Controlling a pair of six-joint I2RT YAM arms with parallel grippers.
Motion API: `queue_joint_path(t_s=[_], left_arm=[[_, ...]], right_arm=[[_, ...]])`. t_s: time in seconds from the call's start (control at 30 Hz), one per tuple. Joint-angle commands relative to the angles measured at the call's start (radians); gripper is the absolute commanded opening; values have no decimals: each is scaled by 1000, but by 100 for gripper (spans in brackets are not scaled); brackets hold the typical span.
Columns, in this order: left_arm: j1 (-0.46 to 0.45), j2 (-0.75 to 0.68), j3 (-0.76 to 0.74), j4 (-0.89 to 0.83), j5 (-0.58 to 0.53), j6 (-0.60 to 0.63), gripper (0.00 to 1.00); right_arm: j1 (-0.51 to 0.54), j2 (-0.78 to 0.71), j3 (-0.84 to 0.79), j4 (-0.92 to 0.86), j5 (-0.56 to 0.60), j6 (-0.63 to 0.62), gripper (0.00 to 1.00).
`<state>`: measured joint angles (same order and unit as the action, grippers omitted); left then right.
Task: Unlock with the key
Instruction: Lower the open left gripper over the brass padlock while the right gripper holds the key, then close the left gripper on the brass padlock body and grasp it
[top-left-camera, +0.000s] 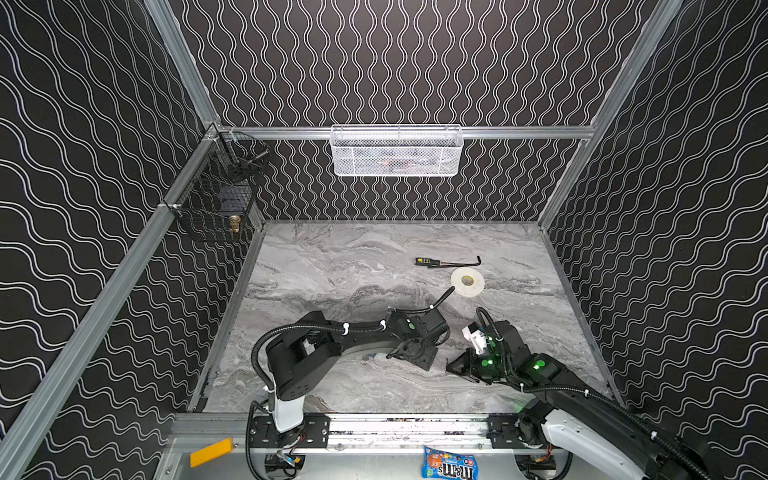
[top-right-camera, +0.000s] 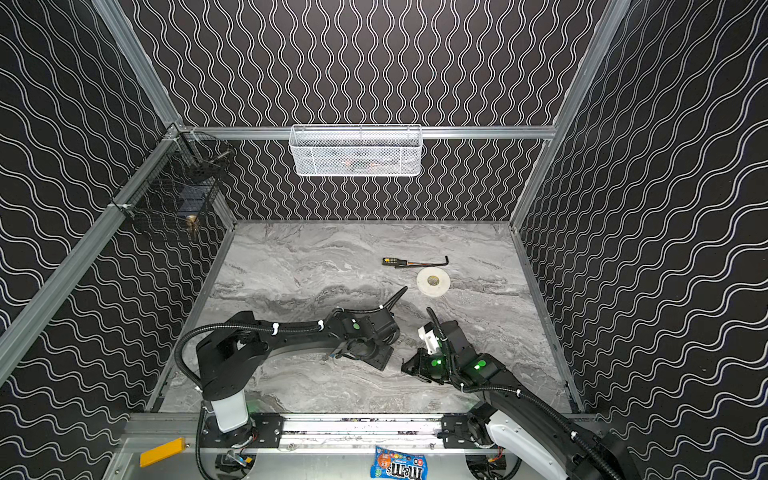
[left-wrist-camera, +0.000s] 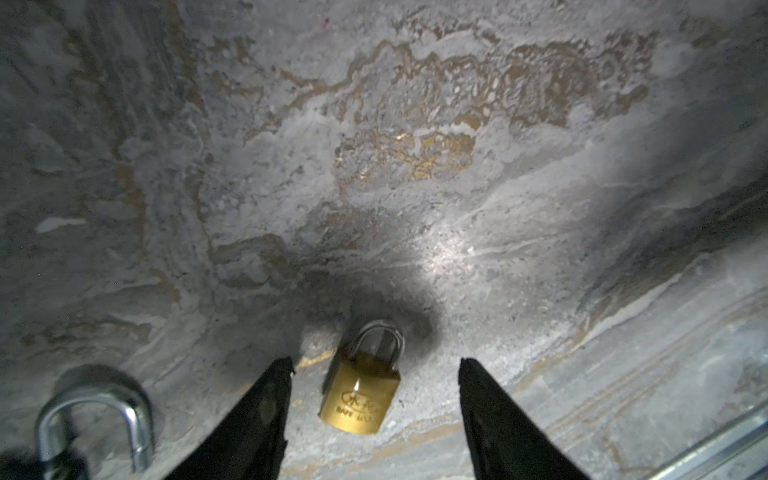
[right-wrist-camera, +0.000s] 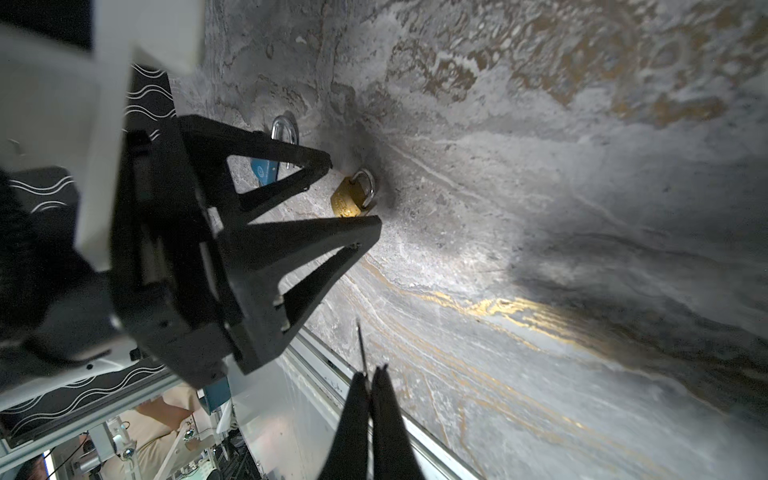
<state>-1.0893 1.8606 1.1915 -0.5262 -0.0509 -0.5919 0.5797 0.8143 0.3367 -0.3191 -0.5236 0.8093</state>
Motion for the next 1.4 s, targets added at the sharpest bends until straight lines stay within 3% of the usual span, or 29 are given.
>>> queue_joint_path(t_s=[0.0, 0.27, 0.37, 0.53, 0.77, 1.0, 1.37], left_arm=[[-9, 18, 14, -21, -11, -63, 67], [-50, 25, 17, -84, -50, -174, 68], [-68, 29, 41, -157, -114, -227, 68], [-83, 50, 41, -108, -74, -259, 66], [-87, 55, 79, -170, -101, -289, 66], [-50, 72, 156, -212, -119, -207, 72], [-49, 112, 181, -224, -65, -155, 71]], right_arm=[[-14, 9, -3, 16, -37, -33, 0], [-59, 30, -2, 18, -89, -87, 0], [-78, 32, -14, 25, -116, -103, 0], [-118, 34, -21, 17, -152, -148, 0], [-196, 38, -27, -6, -204, -206, 0], [-246, 54, -10, -41, -249, -244, 0], [-267, 62, -9, -34, -269, -249, 0]])
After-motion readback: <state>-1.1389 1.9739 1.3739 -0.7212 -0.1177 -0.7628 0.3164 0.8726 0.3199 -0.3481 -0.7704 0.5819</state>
